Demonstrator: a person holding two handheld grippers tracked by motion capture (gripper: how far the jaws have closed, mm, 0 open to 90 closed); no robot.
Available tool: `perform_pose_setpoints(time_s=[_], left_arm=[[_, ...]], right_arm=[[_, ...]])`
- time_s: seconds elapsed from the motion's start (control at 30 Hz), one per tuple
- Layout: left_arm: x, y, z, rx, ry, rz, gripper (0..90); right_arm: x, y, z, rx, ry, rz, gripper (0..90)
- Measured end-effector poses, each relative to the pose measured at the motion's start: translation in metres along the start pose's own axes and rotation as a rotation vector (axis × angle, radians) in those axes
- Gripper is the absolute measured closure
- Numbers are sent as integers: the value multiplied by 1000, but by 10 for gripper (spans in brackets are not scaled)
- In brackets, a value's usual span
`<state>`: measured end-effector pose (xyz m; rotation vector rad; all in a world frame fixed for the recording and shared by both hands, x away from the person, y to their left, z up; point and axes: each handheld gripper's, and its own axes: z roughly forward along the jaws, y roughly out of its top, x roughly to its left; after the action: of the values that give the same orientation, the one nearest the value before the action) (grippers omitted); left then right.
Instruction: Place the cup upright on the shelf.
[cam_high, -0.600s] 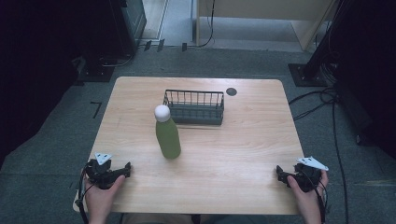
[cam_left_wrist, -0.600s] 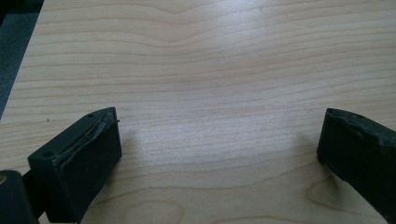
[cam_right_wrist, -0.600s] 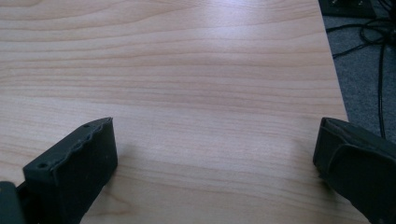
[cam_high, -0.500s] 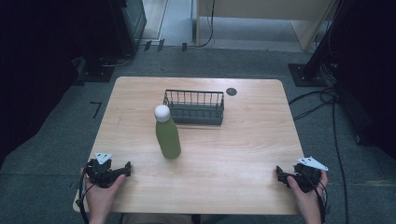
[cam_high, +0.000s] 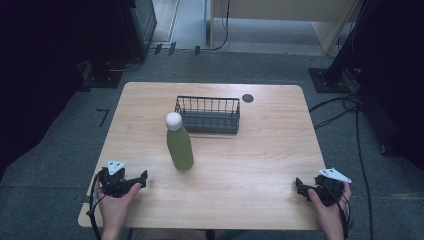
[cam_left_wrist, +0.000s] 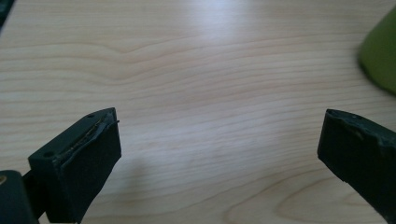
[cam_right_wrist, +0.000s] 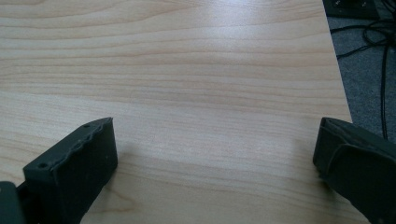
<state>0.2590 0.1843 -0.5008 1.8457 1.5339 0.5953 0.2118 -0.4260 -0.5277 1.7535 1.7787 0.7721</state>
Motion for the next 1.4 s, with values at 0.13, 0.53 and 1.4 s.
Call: perform_pose_setpoints(time_s=[0.13,0.53,1.4], left_arm=[[-15,12,1,1,-62,39,2],[-52,35,-3,-66,-196,97,16],[-103,70,11,-111,-300,167,86]], right_arm=[[0,0,0,0,1,1,0],[0,0,0,-2,6,-2,0],[1,0,0,-1,19,-13,0]])
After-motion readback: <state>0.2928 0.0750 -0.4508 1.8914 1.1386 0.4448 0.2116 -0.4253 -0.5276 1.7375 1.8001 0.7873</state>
